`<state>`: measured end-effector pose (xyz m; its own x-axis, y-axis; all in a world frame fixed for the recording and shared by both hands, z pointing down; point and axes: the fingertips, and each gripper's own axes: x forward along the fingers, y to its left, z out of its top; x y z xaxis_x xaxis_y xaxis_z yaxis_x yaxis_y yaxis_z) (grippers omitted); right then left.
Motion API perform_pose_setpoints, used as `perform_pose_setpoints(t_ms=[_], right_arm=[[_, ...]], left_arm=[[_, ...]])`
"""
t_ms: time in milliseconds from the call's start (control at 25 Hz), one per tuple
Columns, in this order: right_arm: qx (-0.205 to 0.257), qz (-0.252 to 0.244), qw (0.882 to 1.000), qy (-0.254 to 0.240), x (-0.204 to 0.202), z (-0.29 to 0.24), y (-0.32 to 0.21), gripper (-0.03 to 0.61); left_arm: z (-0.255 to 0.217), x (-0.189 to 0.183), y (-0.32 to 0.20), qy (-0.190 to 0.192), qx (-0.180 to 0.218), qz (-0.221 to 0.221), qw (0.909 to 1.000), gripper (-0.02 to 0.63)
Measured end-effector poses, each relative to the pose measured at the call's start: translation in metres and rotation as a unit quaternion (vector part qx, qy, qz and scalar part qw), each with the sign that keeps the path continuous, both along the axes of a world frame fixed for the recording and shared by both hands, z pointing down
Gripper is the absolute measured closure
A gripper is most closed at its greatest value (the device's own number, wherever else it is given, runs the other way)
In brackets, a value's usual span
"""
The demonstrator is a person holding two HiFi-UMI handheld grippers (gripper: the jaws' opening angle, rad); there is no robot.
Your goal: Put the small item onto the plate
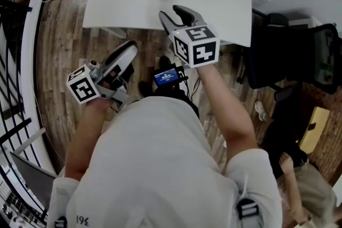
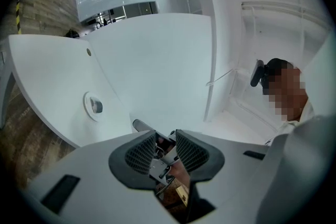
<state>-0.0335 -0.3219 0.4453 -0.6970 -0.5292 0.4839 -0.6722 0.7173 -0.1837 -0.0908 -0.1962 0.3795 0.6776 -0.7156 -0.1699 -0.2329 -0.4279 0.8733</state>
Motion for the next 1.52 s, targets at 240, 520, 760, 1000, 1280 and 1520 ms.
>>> perform_pose_setpoints(t_ms=[240,520,760,1000,1280,1520], right_arm=[[0.018,0.008,1.0,-0.018,0.005,-0.035,0.036,0.576],[-0.009,0.027,0.997,-0.076,0.017,-0.072,0.067,0.577],[-0.015,0.034,0.992,-0.12,0.033,-0.101,0.097,0.577],[-0.048,0.049,0.98,-0.187,0.043,-0.118,0.114,0.577],[-0.043,0.042,0.967,-0.246,0.043,-0.15,0.133,0.577],[-0.013,0.022,0.967,-0.252,0.034,-0.168,0.147,0.577]], left_arm=[[-0.024,0.001,0.024,0.007,0.03,0.009,0.9995,0.508],[-0.05,0.002,0.04,0.019,0.057,0.019,0.998,0.509],[-0.07,0.001,0.069,0.025,0.079,0.025,0.9963,0.509],[-0.077,-0.002,0.088,0.028,0.084,0.03,0.9957,0.509],[-0.094,0.0,0.103,0.039,0.101,0.045,0.9931,0.509],[-0.106,-0.002,0.115,0.046,0.118,0.05,0.9906,0.509]])
